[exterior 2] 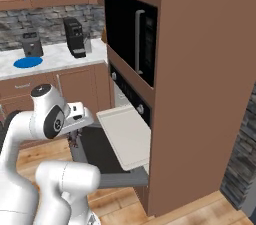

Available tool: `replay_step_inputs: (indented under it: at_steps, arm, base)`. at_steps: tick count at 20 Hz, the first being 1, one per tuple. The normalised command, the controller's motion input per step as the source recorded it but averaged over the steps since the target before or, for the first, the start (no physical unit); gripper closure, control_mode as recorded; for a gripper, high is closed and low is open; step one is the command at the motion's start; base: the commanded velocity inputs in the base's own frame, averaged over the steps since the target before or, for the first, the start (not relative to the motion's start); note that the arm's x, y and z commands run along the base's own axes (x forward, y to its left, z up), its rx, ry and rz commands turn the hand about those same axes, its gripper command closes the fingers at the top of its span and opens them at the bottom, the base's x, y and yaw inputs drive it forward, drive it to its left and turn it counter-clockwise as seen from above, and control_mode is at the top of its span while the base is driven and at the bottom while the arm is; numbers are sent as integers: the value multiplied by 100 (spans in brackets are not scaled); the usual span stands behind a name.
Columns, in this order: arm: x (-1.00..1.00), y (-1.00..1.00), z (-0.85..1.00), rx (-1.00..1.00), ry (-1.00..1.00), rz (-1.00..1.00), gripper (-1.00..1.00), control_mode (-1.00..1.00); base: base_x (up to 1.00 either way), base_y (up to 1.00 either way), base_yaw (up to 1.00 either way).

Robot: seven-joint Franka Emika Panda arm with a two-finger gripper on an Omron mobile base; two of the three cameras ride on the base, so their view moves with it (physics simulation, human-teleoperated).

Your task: Place the fish on the rack of the oven, and slide the rack back inside. Close the oven door.

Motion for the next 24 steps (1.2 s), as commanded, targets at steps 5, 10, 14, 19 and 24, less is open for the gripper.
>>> replay_step_inputs:
  at_steps: [5, 10, 14, 19, 24]
  arm:
    - [47, 0, -21, 0, 0, -3, 100, -100]
    - [40, 0, -23, 0, 0, 0, 100, -100]
    - [43, -4, -17, 0, 0, 0, 100, -100]
    - [43, -2, -29, -2, 0, 0, 100, -100]
    - [40, -13, -39, -4, 0, 0, 100, -100]
  base:
    - [0, 0, 0]
    - [0, 0, 0]
    - [0, 0, 0]
    - [0, 0, 0]
    - [0, 0, 0]
